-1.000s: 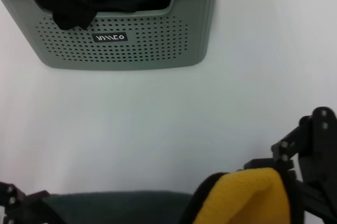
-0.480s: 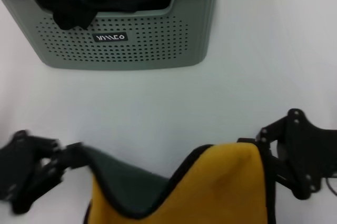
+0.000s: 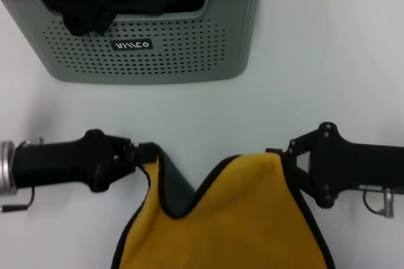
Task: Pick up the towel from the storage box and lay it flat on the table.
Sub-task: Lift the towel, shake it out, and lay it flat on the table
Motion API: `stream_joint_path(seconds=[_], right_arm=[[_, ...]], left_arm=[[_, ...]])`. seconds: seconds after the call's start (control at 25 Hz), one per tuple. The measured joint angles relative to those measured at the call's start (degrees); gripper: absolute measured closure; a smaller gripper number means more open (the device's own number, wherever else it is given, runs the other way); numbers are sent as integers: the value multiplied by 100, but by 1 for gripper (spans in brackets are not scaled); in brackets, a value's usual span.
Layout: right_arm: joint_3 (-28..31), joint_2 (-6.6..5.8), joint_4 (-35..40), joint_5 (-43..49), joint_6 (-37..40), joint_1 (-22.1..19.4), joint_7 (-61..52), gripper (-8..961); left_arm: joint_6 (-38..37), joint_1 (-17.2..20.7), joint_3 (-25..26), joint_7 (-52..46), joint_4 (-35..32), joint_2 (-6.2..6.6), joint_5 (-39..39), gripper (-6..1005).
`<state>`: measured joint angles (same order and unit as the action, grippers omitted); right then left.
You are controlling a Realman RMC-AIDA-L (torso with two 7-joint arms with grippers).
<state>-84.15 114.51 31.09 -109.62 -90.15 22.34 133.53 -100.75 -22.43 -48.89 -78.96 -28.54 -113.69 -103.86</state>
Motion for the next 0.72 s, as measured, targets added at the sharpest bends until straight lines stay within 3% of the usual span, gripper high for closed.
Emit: stream_joint_path(seconds=[0.36,0.48,0.72], right_arm=[[9,70,38,191,1035,164,495,915],[0,106,154,402,1488,279,822,914],[-27,134,537,813,2222,381,1005,914]], left_arm=[[1146,-326,-5,-588,-145,-14,-291,989],[1791,-521,-2,-891,-131,-100,-627,989],[2240,-617,16,-976,-190,-209,-791,987]])
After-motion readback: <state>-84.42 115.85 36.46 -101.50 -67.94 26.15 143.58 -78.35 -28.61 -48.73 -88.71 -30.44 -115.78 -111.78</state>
